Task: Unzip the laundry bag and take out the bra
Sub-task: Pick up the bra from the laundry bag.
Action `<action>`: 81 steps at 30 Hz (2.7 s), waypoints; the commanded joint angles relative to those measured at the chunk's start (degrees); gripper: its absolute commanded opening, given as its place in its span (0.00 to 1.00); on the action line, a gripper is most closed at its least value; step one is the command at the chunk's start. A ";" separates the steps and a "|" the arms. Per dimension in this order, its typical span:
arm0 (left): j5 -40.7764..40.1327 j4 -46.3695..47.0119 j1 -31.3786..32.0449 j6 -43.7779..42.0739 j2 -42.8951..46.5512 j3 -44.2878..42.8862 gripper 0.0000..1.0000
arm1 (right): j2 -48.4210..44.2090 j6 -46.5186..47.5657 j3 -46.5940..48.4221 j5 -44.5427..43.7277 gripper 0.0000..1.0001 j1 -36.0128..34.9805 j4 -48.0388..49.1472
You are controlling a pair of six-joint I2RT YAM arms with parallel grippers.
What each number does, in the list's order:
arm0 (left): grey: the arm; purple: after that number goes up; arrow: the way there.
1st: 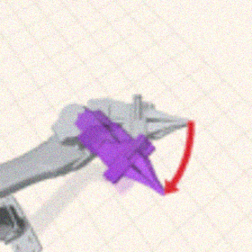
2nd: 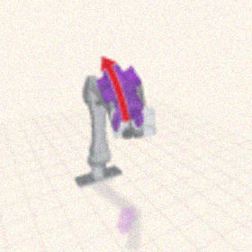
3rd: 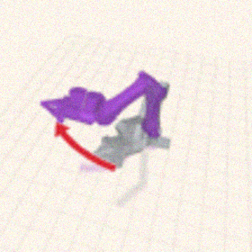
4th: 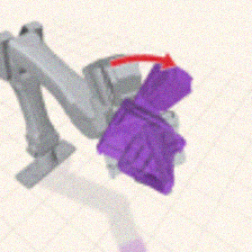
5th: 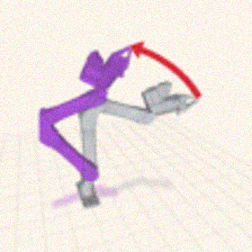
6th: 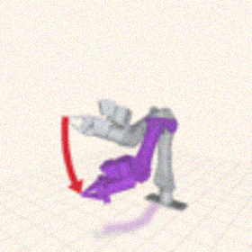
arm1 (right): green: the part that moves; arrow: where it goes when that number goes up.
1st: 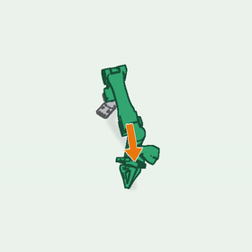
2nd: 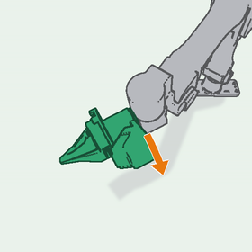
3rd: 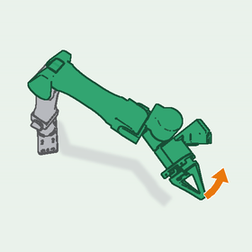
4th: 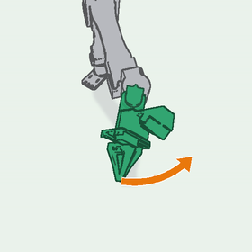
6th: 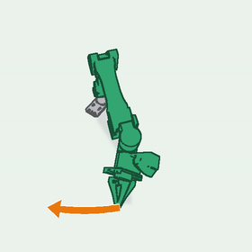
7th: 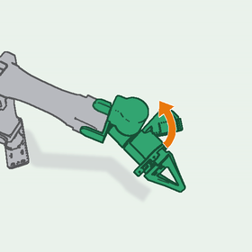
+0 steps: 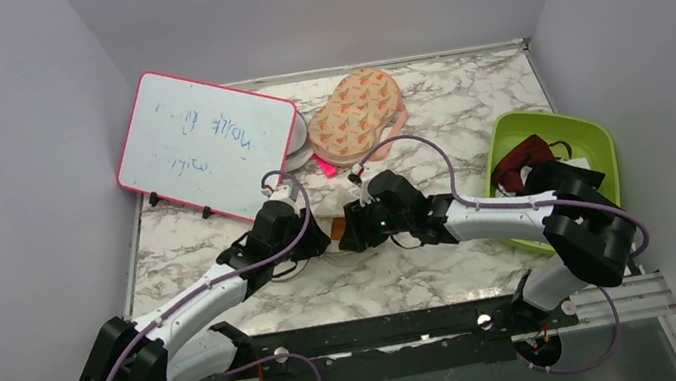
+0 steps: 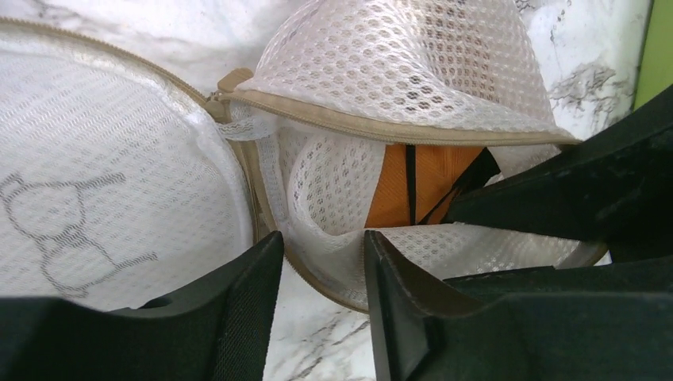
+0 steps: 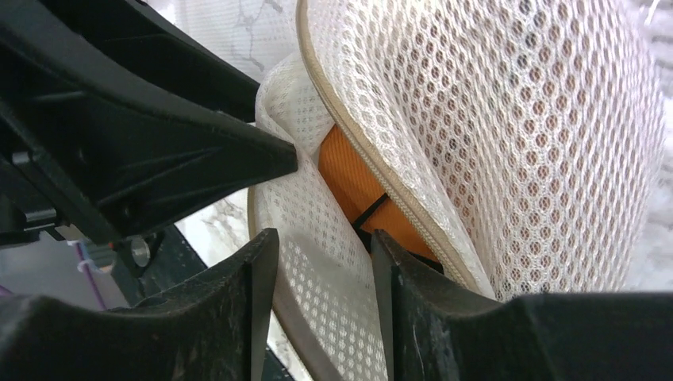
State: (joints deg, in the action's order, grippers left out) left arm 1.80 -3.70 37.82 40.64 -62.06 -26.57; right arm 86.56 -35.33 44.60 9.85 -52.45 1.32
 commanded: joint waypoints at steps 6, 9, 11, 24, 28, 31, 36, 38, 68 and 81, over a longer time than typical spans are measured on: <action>1.17 5.91 0.51 -0.52 6.61 6.27 0.18 | 3.09 27.41 5.91 5.48 0.53 -0.35 3.21; 1.66 4.91 0.52 -0.91 7.49 6.55 0.09 | 4.72 36.75 8.67 7.85 0.49 -0.38 2.83; 1.50 5.12 0.50 -0.92 8.47 7.28 0.07 | 5.97 40.71 10.88 7.44 0.45 -0.46 -0.40; 5.16 10.16 0.50 1.46 8.32 10.83 0.00 | 9.70 45.75 12.52 3.40 0.40 -3.00 -6.00; 5.20 9.92 0.50 1.52 9.18 11.10 0.00 | 11.45 40.37 12.00 -4.77 0.44 -4.15 -4.13; 5.72 9.57 0.54 1.75 9.72 11.10 0.00 | 12.54 38.20 11.51 -9.98 0.45 -4.87 -2.86; 6.63 8.58 0.50 2.07 10.31 11.15 0.00 | 13.28 32.53 12.79 -14.48 0.44 -4.92 -3.52; 6.63 8.08 0.50 1.92 10.56 11.21 0.00 | 13.68 31.85 12.80 -12.80 0.45 -4.99 -2.92; 4.52 5.30 0.54 2.42 14.12 11.64 0.00 | 14.35 28.07 14.46 -22.45 0.01 -10.74 -4.49; 3.21 3.22 0.50 1.93 15.97 10.93 0.00 | 8.19 24.65 9.22 -21.88 0.02 -10.63 -1.16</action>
State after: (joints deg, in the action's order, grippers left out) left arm 6.39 0.93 38.02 43.13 -46.65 -14.55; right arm 96.82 -8.60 55.37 -12.95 -63.31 -2.92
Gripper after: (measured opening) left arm 0.001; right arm 0.040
